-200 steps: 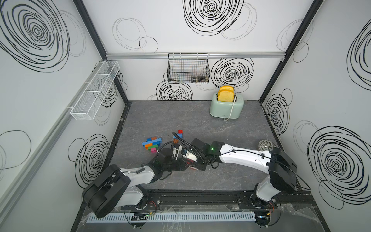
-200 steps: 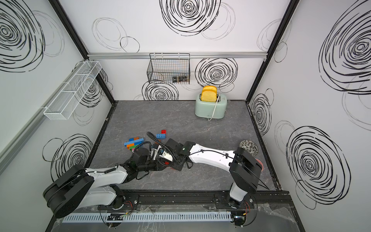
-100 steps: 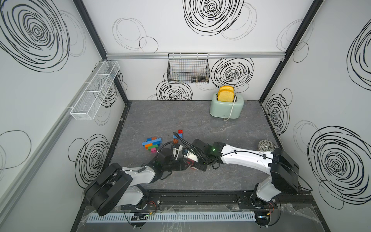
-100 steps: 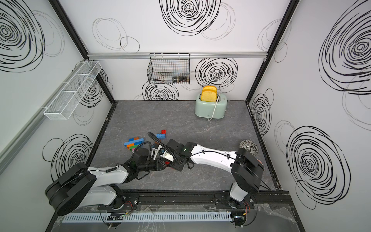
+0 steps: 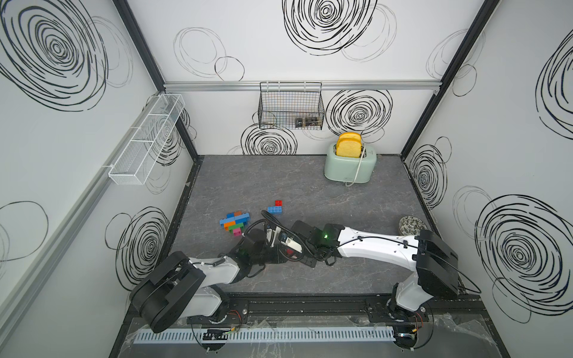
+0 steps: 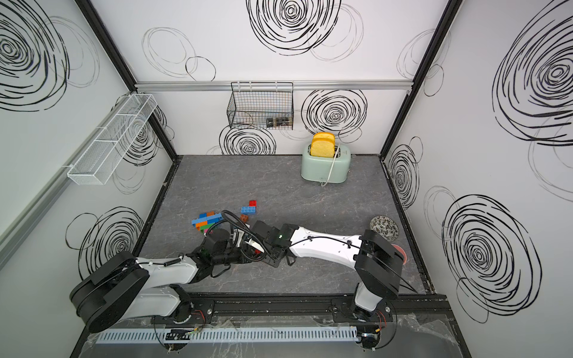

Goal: Assemble a heart with lego
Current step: Assemble the lego brick with the lego brick.

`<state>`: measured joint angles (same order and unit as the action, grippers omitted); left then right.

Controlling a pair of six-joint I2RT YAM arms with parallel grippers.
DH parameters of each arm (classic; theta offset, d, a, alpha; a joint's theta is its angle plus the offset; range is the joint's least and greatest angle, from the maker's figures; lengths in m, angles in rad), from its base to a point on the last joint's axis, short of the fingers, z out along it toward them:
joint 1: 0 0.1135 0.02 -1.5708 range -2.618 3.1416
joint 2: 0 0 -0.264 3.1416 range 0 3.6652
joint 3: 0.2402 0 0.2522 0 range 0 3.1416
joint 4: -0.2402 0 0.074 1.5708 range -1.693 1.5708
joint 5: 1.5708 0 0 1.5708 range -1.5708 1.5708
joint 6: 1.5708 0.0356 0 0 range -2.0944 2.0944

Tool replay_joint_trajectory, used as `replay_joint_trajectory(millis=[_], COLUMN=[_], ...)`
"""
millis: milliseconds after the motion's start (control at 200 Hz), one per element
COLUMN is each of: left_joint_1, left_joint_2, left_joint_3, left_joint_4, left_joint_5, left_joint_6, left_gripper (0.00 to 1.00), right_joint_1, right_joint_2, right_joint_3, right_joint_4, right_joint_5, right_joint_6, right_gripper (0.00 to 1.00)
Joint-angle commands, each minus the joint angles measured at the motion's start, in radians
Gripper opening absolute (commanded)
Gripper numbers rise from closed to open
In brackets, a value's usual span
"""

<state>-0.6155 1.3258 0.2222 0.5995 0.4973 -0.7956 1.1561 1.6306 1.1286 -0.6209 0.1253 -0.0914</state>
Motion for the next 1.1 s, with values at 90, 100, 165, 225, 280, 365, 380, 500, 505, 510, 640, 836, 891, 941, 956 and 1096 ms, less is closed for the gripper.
replay_joint_trajectory(millis=[90,100,165,225,280,365,380,500,505,510,640,836,891,941,956,1096], left_joint_1=[0.005,0.005,0.005,0.005,0.005,0.005,0.005,0.005,0.005,0.005,0.005,0.007,0.007,0.007,0.007,0.007], left_joint_2=[0.033,0.033,0.032,0.032,0.034,0.036,0.038,0.042,0.042,0.042,0.038,0.042,0.046,0.046,0.046,0.040], left_joint_3=[-0.041,-0.041,-0.042,-0.042,-0.040,-0.040,-0.040,-0.038,-0.038,-0.039,-0.040,-0.040,-0.041,-0.042,-0.042,-0.045], left_joint_4=[-0.121,-0.120,-0.121,-0.121,-0.121,-0.119,-0.118,-0.115,-0.115,-0.115,-0.117,-0.115,-0.113,-0.112,-0.113,-0.113], left_joint_5=[-0.049,-0.049,-0.051,-0.052,-0.052,-0.054,-0.054,-0.054,-0.053,-0.053,-0.054,-0.052,-0.051,-0.051,-0.051,-0.056], left_joint_6=[0.007,0.007,0.007,0.006,0.006,0.006,0.005,0.003,0.003,0.003,0.002,0.004,0.004,0.004,0.004,0.003], left_gripper=[0.48,0.48,0.48,0.48,0.48,0.48,0.48,0.48,0.48,0.48,0.48,0.48,0.48,0.48,0.48,0.48], right_joint_1=[-0.004,-0.006,-0.025,-0.048,-0.066,-0.077,-0.079,-0.097,-0.096,-0.097,-0.095,-0.070,-0.062,-0.054,-0.051,-0.037], right_joint_2=[0.038,0.037,0.030,0.026,0.029,0.028,0.028,0.046,0.048,0.049,0.085,0.090,0.082,0.077,0.076,0.074], right_joint_3=[-0.031,-0.034,-0.048,-0.059,-0.059,-0.063,-0.064,-0.064,-0.064,-0.063,-0.066,-0.090,-0.093,-0.093,-0.093,-0.089], right_joint_4=[-0.130,-0.126,-0.109,-0.090,-0.081,-0.062,-0.060,-0.065,-0.066,-0.068,-0.104,-0.114,-0.118,-0.121,-0.124,-0.139], right_joint_5=[-0.003,-0.006,-0.013,-0.020,-0.030,-0.066,-0.077,-0.150,-0.152,-0.154,-0.181,-0.120,-0.092,-0.066,-0.054,0.012], right_joint_6=[0.012,0.011,0.007,0.001,-0.005,-0.029,-0.033,-0.062,-0.062,-0.063,-0.058,-0.013,-0.002,0.006,0.008,0.031], right_gripper=[0.28,0.28,0.28,0.28,0.28,0.28,0.28,0.28,0.28,0.28,0.28,0.28,0.28,0.28,0.28,0.28])
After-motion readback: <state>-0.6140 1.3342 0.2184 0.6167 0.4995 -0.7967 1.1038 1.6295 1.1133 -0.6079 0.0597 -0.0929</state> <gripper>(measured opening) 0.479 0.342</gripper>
